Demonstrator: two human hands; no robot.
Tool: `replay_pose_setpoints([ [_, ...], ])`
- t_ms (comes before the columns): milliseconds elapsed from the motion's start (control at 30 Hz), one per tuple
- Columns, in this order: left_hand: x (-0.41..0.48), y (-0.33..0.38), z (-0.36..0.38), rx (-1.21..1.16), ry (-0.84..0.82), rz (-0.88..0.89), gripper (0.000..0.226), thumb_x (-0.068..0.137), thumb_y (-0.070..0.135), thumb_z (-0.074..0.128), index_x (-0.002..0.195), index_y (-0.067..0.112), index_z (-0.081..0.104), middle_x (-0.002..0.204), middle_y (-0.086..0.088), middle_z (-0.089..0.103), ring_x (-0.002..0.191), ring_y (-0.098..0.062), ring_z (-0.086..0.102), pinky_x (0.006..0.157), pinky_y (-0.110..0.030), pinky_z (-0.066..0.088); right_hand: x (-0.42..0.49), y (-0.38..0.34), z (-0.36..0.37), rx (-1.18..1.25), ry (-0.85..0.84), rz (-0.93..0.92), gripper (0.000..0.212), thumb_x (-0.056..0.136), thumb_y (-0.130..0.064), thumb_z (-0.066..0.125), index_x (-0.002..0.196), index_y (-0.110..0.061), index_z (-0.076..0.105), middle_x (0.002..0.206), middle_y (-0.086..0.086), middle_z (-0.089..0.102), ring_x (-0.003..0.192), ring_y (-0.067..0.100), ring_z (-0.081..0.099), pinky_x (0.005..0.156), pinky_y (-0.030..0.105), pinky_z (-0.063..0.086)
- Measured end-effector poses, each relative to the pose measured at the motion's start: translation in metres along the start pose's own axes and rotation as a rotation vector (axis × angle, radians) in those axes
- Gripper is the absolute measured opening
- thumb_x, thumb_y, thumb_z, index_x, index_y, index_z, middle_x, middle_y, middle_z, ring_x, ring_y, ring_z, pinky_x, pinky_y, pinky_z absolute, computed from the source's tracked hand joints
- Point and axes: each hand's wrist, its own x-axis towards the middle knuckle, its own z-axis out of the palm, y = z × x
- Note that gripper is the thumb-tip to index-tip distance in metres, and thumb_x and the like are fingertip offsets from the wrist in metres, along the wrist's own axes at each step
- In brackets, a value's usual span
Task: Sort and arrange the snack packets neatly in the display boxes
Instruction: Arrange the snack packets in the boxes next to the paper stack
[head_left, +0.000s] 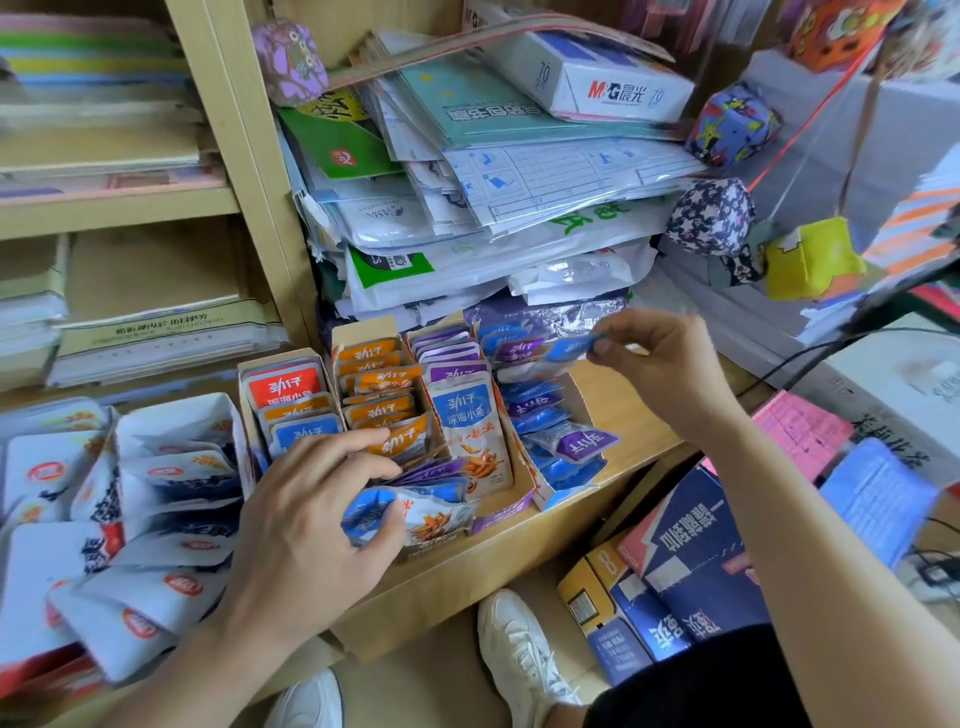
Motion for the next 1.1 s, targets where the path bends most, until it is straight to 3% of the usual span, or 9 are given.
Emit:
replay_pose_setpoints([
  [200, 0.001, 0.0, 0.001, -0.013, 0.001, 0.0, 0.029, 0.084, 0.037, 0.058, 0.091, 0.014, 0.073, 0.116, 0.002, 0.07, 0.105, -0.017, 0.063, 0.084, -0.032, 0.051, -0.002, 0.014, 0.016, -0.245, -0.124, 0.033, 0.019, 0.087, -0.002, 0.072, 0.089, -0.019, 0.08, 0.085, -0.007, 0.076, 0.08, -0.001, 0.069, 0.076, 0.012, 0.052],
  [333, 0.001, -0.001, 0.001, -0.024, -0.002, -0.013, 0.03, 0.084, 0.039, 0.057, 0.091, 0.015, 0.073, 0.117, 0.003, 0.069, 0.105, -0.016, 0.063, 0.084, -0.032, 0.051, -0.002, 0.015, 0.02, -0.284, -0.118, 0.011, 0.02, 0.088, 0.0, 0.071, 0.09, -0.018, 0.08, 0.079, 0.0, 0.077, 0.075, 0.021, 0.072, 0.072, 0.027, 0.055],
  [467, 0.002, -0.003, 0.003, -0.025, 0.001, -0.014, 0.031, 0.085, 0.04, 0.057, 0.093, 0.014, 0.073, 0.118, 0.003, 0.069, 0.107, -0.015, 0.062, 0.085, -0.03, 0.05, -0.002, 0.01, 0.028, -0.35, -0.184, 0.037, 0.02, 0.09, -0.009, 0.07, 0.099, -0.024, 0.081, 0.08, -0.004, 0.077, 0.071, 0.026, 0.071, 0.066, 0.03, 0.055],
  [567, 0.002, -0.004, 0.003, -0.023, 0.007, -0.009, 0.031, 0.084, 0.04, 0.057, 0.092, 0.015, 0.073, 0.118, 0.003, 0.069, 0.107, -0.014, 0.061, 0.085, -0.029, 0.049, 0.001, 0.001, 0.034, -0.363, -0.296, 0.096, 0.03, 0.094, -0.011, 0.059, 0.109, -0.03, 0.077, 0.063, -0.019, 0.068, 0.054, 0.025, 0.059, 0.052, 0.025, 0.048],
  [667, 0.001, -0.004, 0.003, -0.027, 0.012, -0.006, 0.03, 0.084, 0.039, 0.058, 0.091, 0.015, 0.073, 0.118, 0.004, 0.069, 0.107, -0.016, 0.062, 0.084, -0.032, 0.052, 0.013, -0.009, 0.029, -0.226, -0.109, 0.092, 0.022, 0.095, -0.017, 0.061, 0.109, -0.024, 0.076, 0.091, -0.013, 0.073, 0.081, 0.013, 0.068, 0.066, 0.022, 0.051],
  [733, 0.001, -0.003, 0.003, -0.034, 0.016, -0.004, 0.029, 0.083, 0.039, 0.058, 0.092, 0.015, 0.073, 0.119, 0.004, 0.068, 0.107, -0.017, 0.063, 0.084, -0.037, 0.055, 0.022, -0.014, 0.032, -0.235, -0.02, 0.051, 0.018, 0.092, -0.022, 0.069, 0.109, -0.021, 0.075, 0.1, -0.011, 0.069, 0.09, 0.007, 0.062, 0.074, 0.018, 0.046],
  [867, 0.0, -0.003, 0.003, -0.045, 0.03, 0.008, 0.038, 0.082, 0.038, 0.061, 0.108, 0.013, 0.074, 0.124, 0.003, 0.066, 0.111, -0.019, 0.061, 0.09, -0.039, 0.053, 0.035, -0.006, 0.055, -0.32, -0.16, 0.098, 0.026, 0.084, -0.012, 0.074, 0.11, -0.018, 0.074, 0.112, -0.003, 0.069, 0.088, 0.009, 0.063, 0.073, 0.021, 0.047],
  [1000, -0.004, -0.006, 0.004, -0.062, 0.028, 0.095, 0.035, 0.087, 0.037, 0.068, 0.11, 0.013, 0.075, 0.122, 0.002, 0.065, 0.112, -0.02, 0.059, 0.09, -0.038, 0.052, 0.037, 0.001, 0.063, -0.392, -0.158, 0.08, 0.024, 0.078, -0.003, 0.076, 0.096, -0.017, 0.074, 0.099, 0.002, 0.068, 0.084, 0.02, 0.067, 0.073, 0.033, 0.056],
  [1100, -0.009, -0.007, 0.006, -0.063, 0.022, 0.17, 0.026, 0.09, 0.035, 0.069, 0.104, 0.014, 0.077, 0.113, 0.003, 0.068, 0.108, -0.017, 0.061, 0.084, -0.036, 0.054, 0.034, 0.004, 0.063, -0.45, -0.177, 0.043, 0.017, 0.08, -0.006, 0.079, 0.094, -0.016, 0.077, 0.085, -0.001, 0.067, 0.077, 0.02, 0.065, 0.068, 0.028, 0.051],
])
